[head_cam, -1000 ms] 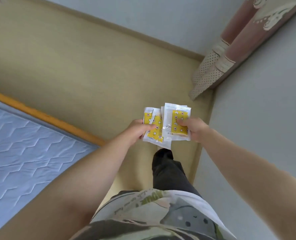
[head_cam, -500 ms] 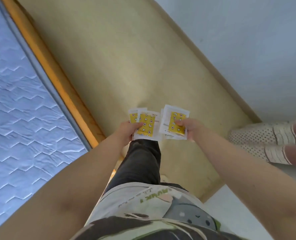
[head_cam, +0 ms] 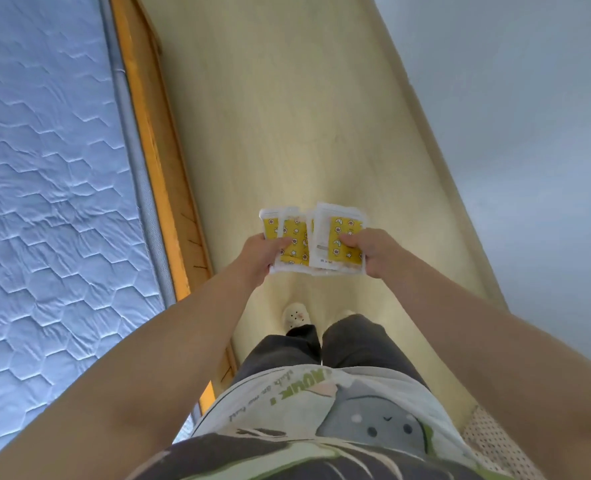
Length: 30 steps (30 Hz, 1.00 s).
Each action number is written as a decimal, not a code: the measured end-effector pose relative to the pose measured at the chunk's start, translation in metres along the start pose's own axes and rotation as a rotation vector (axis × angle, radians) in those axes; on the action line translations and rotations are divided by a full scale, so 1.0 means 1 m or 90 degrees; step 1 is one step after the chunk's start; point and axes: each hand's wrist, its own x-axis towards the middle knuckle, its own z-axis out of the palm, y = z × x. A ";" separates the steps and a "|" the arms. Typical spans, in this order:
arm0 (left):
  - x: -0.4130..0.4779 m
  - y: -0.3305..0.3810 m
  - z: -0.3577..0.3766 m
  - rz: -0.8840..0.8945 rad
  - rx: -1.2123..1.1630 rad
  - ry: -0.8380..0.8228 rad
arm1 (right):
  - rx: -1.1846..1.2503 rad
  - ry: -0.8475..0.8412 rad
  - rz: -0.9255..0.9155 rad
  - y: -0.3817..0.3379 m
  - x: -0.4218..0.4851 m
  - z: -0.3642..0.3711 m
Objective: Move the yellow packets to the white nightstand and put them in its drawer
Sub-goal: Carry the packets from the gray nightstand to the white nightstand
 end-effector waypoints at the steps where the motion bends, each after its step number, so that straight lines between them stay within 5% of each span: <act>1: 0.009 0.019 -0.002 0.003 -0.022 0.001 | -0.014 -0.005 -0.009 -0.022 0.006 0.010; 21: 0.255 0.437 -0.090 0.005 -0.305 0.220 | -0.312 -0.060 -0.128 -0.499 0.223 0.280; 30: 0.358 0.581 -0.214 0.023 -0.505 0.311 | -0.535 -0.160 -0.187 -0.652 0.283 0.503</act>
